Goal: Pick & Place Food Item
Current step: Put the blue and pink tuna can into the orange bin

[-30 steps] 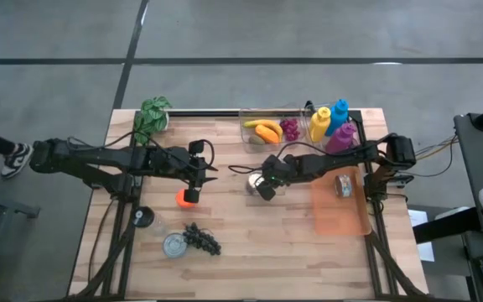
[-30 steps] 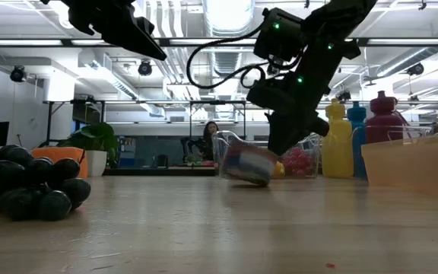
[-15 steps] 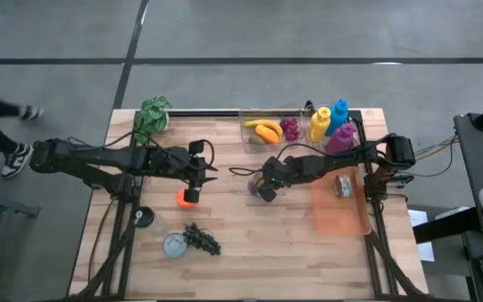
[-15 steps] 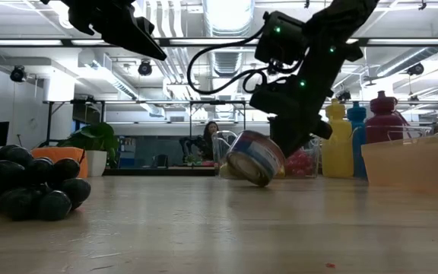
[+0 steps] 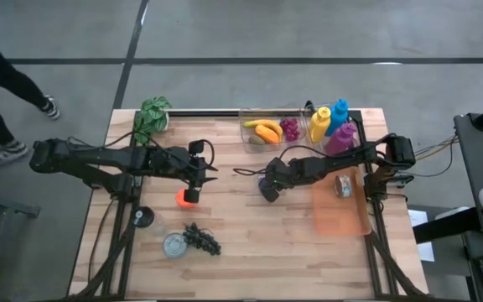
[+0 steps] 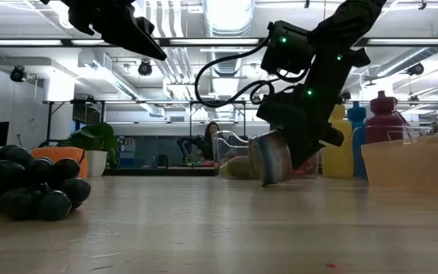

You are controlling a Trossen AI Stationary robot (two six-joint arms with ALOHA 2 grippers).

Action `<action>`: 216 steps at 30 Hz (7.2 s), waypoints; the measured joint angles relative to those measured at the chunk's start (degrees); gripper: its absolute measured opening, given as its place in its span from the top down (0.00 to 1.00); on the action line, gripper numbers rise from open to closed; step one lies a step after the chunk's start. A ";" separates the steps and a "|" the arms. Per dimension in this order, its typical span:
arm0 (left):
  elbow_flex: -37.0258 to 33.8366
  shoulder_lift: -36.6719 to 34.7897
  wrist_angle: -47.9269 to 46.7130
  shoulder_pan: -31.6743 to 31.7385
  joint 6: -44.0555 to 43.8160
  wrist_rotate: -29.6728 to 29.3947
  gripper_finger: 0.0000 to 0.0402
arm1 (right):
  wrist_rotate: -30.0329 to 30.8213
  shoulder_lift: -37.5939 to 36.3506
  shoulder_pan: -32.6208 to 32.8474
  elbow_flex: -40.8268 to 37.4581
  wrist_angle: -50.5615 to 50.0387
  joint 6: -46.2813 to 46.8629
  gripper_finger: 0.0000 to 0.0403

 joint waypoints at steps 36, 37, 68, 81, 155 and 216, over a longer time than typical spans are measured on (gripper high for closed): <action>0.00 0.00 -0.42 0.00 0.02 0.01 0.71 | 3.15 -8.26 1.07 0.04 -3.95 -1.79 0.98; 0.00 0.00 -0.44 0.01 0.02 0.01 0.71 | 3.52 -8.82 1.37 0.04 -4.48 -1.90 0.98; 0.00 0.00 -0.42 -0.01 0.00 0.01 0.71 | 18.20 -16.11 11.30 0.07 3.46 -22.49 0.98; 0.00 0.00 -0.22 -0.01 0.00 0.01 0.71 | 18.01 -16.06 11.30 0.07 5.29 -22.60 0.98; 0.00 0.00 -0.85 0.01 -0.42 0.01 0.71 | 17.40 -1.74 13.42 17.75 -22.37 12.68 0.38; 0.00 0.00 -0.91 0.01 -0.42 0.00 0.71 | 22.86 4.09 12.98 22.45 -23.27 32.80 0.35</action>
